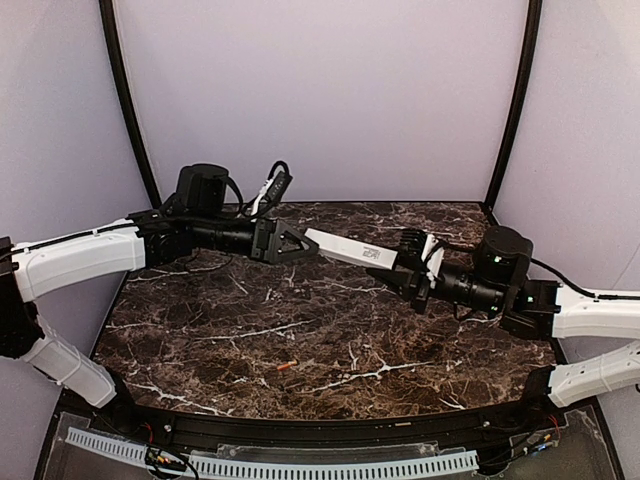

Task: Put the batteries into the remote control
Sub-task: Remove the battery cover from the remote control.

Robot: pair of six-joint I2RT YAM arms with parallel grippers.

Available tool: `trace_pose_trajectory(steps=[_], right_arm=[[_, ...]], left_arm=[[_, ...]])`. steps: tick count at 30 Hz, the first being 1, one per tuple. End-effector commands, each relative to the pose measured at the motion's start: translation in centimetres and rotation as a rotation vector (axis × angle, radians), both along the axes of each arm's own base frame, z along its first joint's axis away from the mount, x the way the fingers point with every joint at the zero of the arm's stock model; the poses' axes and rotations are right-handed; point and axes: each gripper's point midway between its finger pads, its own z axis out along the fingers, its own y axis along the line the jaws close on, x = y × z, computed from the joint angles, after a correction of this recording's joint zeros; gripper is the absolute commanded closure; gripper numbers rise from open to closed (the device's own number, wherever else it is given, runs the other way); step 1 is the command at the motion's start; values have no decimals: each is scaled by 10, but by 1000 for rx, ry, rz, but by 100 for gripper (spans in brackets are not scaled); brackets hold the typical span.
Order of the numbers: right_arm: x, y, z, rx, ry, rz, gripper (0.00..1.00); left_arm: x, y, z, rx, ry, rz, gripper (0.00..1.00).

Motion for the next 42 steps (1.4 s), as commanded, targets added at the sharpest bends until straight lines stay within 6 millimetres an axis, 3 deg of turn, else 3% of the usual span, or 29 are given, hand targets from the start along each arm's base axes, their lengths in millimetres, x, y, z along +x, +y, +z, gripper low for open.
trace_pose_trajectory(steps=[1, 8, 15, 22, 26, 29, 36, 42], right_arm=[[-8, 2, 20, 63, -34, 36, 100], [-9, 3, 21, 63, -37, 43, 100], [-11, 5, 22, 70, -47, 54, 100], [-13, 1, 26, 83, -63, 58, 100], [-17, -2, 29, 96, -81, 61, 100], [-15, -3, 28, 90, -82, 52, 100], [-8, 1, 22, 68, -62, 28, 100], [0, 5, 21, 59, -60, 2, 100]], left_arm=[[-7, -6, 26, -102, 23, -51, 36], [-6, -9, 32, -135, 36, -56, 47], [-9, -11, 34, -156, 48, -82, 69], [-15, -10, 41, -188, 48, -117, 84], [-20, -10, 48, -227, 58, -149, 88], [-22, -9, 51, -250, 68, -166, 84], [-17, -7, 43, -208, 56, -127, 53], [-12, -8, 36, -171, 62, -98, 44]])
